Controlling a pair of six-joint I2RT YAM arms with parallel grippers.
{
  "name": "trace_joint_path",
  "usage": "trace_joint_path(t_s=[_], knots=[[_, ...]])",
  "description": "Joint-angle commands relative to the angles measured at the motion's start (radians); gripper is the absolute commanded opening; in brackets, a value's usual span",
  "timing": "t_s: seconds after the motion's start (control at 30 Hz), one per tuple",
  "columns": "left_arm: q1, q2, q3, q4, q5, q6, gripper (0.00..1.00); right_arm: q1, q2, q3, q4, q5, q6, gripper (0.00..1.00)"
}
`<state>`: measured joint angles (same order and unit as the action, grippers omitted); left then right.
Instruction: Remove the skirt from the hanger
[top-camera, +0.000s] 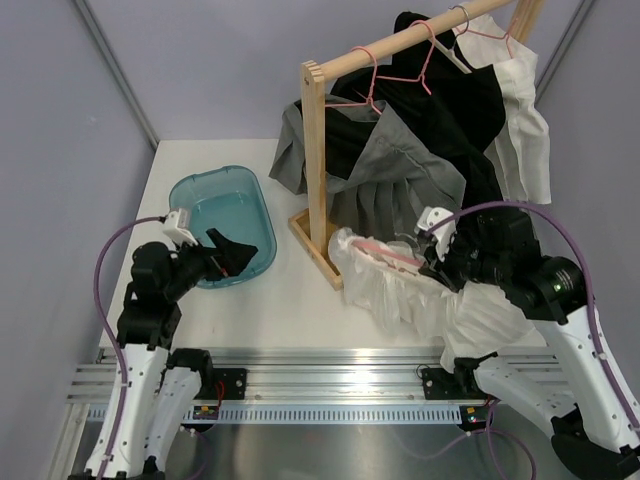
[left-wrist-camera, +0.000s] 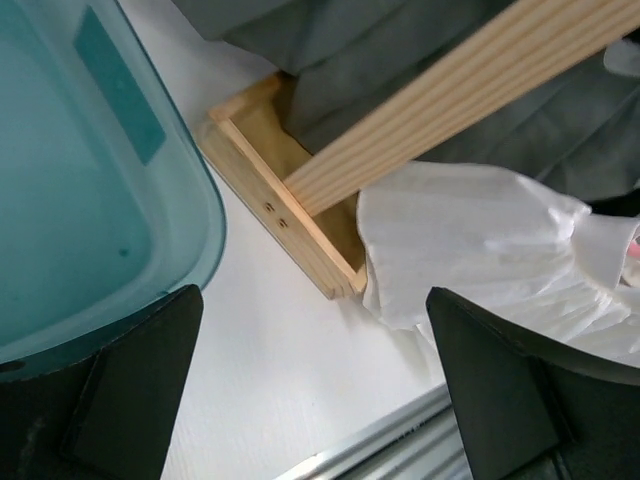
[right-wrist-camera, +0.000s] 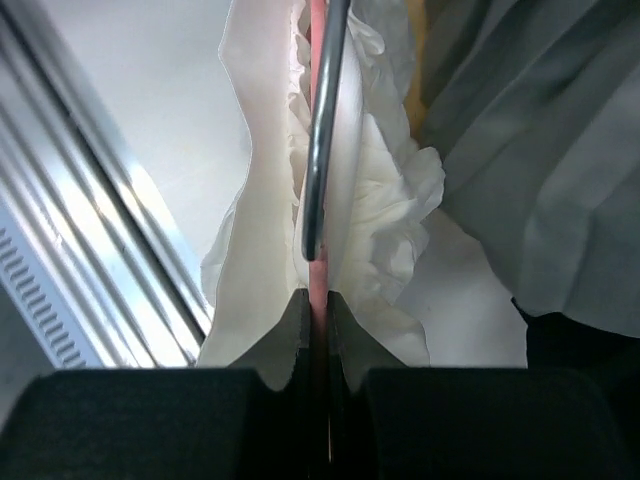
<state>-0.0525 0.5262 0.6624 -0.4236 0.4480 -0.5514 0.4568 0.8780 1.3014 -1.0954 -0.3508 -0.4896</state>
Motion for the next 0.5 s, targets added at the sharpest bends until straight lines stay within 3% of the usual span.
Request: trace_joint_path(t_s=[0.0,0.17,0.3,0.47], knots=[[-0.052,0.044,0.003,0.085,0.109,-0.013,0.99,-0.004,-0.042,-0.037,-0.133,-0.176,-0.207,0.00],[-0.271,0.145,0.054,0.141,0.016,-0.074,0.97,0.002,-0.010,-0.122,-0.112,-0.251,-0.242,0.00],[-0.464,0.202,0.109,0.117,-0.109,-0.136,0.92,0.039,0.070,-0.171,0.031,-0.150,-0.166,0.00],[-0.589,0.294,0.163,0.080,-0.270,-0.281,0.82,0.092,0.160,-0.157,0.164,-0.085,-0.066,0.00]])
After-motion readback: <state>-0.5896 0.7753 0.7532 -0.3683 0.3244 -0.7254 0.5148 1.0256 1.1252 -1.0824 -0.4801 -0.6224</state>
